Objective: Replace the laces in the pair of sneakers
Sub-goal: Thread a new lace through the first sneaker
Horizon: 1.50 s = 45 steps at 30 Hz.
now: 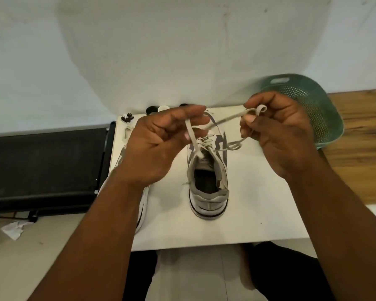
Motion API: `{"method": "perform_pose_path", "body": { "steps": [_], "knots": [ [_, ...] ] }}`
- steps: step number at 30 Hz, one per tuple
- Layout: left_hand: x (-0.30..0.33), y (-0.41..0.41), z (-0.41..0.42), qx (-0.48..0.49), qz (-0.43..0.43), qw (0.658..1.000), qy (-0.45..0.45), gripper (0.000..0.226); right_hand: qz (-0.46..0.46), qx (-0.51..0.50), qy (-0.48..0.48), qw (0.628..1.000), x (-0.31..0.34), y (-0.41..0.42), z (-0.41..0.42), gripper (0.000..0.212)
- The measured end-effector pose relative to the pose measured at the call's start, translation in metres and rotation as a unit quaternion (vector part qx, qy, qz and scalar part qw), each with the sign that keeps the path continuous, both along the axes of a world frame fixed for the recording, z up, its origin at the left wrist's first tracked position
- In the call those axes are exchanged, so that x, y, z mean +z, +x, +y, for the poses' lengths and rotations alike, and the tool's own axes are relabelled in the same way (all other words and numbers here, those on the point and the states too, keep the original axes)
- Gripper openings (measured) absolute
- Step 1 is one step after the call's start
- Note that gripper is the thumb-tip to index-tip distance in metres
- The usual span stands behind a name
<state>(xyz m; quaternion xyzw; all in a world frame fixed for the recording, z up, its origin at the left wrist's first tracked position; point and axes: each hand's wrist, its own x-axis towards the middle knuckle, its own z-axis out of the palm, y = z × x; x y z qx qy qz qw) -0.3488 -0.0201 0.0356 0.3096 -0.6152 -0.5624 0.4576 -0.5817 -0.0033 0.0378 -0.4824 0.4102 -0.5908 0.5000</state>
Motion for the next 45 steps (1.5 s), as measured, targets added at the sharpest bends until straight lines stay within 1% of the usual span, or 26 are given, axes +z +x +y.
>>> {"method": "perform_pose_path", "body": {
  "steps": [2, 4, 6, 10, 13, 16, 17, 19, 22, 23, 26, 29, 31, 33, 34, 36, 38, 40, 41, 44, 45],
  "knots": [
    [0.006, -0.005, 0.000, 0.070, -0.054, 0.993, -0.077, 0.035, 0.009, 0.003, -0.025, 1.000, 0.007, 0.001, 0.001, 0.019],
    [0.016, -0.008, 0.002, 0.108, -0.074, 0.985, -0.116, 0.024, 0.061, -0.033, -0.030, 0.997, 0.009, 0.003, 0.002, 0.022],
    [0.030, -0.009, 0.004, 0.126, -0.071, 0.983, -0.116, 0.015, 0.088, -0.078, -0.014, 0.993, 0.015, 0.006, 0.004, 0.026],
    [0.071, -0.015, -0.003, 0.189, -0.081, 0.975, -0.082, 0.007, 0.062, -0.131, 0.024, 0.989, 0.049, 0.013, -0.001, 0.026],
    [0.111, -0.016, -0.014, 0.169, -0.121, 0.976, -0.067, 0.015, 0.061, -0.123, 0.027, 0.990, 0.086, 0.020, -0.006, 0.011],
    [0.128, -0.017, -0.023, 0.153, -0.164, 0.973, -0.047, 0.012, 0.054, -0.115, 0.025, 0.992, 0.109, 0.025, -0.012, 0.013],
    [0.146, -0.017, -0.022, 0.157, -0.169, 0.971, -0.056, 0.009, 0.041, -0.116, 0.020, 0.992, 0.130, 0.026, -0.011, 0.013],
    [0.159, -0.018, -0.023, 0.165, -0.167, 0.970, -0.065, 0.007, 0.041, -0.118, 0.022, 0.992, 0.146, 0.029, -0.014, 0.012],
    [0.197, -0.020, -0.022, 0.168, -0.151, 0.970, -0.090, 0.011, 0.056, -0.126, -0.012, 0.990, 0.181, 0.035, -0.015, 0.002],
    [0.210, -0.021, -0.021, 0.165, -0.143, 0.971, -0.101, 0.013, 0.054, -0.126, -0.023, 0.990, 0.191, 0.038, -0.016, 0.002],
    [0.238, -0.022, -0.022, 0.169, -0.126, 0.968, -0.135, 0.012, 0.055, -0.126, -0.045, 0.990, 0.215, 0.042, -0.017, 0.016],
    [0.253, -0.023, -0.024, 0.162, -0.106, 0.970, -0.149, 0.005, 0.043, -0.111, -0.048, 0.992, 0.227, 0.047, -0.018, 0.017],
    [0.261, -0.021, -0.022, 0.122, -0.129, 0.968, -0.180, 0.011, 0.037, -0.096, -0.062, 0.993, 0.234, 0.050, -0.015, 0.014],
    [0.264, -0.019, -0.021, 0.085, -0.171, 0.959, -0.208, 0.025, 0.042, -0.098, -0.080, 0.991, 0.238, 0.051, -0.013, 0.010],
    [0.265, -0.018, -0.021, 0.074, -0.175, 0.961, -0.201, 0.030, 0.044, -0.104, -0.091, 0.989, 0.240, 0.051, -0.011, 0.010],
    [0.265, -0.017, -0.022, 0.064, -0.145, 0.974, -0.160, 0.030, 0.050, -0.114, -0.112, 0.986, 0.243, 0.050, -0.011, 0.012],
    [0.264, -0.017, -0.023, 0.077, -0.103, 0.983, -0.128, 0.024, 0.080, -0.127, -0.115, 0.982, 0.244, 0.050, -0.012, 0.019],
    [0.265, -0.017, -0.024, 0.110, -0.095, 0.981, -0.130, 0.018, 0.109, -0.132, -0.112, 0.979, 0.245, 0.051, -0.012, 0.029],
    [0.265, -0.017, -0.024, 0.130, -0.103, 0.976, -0.143, 0.015, 0.111, -0.130, -0.108, 0.979, 0.247, 0.052, -0.013, 0.028],
    [0.261, -0.019, -0.029, 0.187, -0.142, 0.950, -0.208, 0.009, 0.087, -0.134, -0.099, 0.982, 0.252, 0.055, -0.013, 0.009],
    [0.260, -0.020, -0.031, 0.198, -0.147, 0.945, -0.214, 0.010, 0.079, -0.141, -0.100, 0.982, 0.254, 0.056, -0.014, 0.005]
  ]
}}
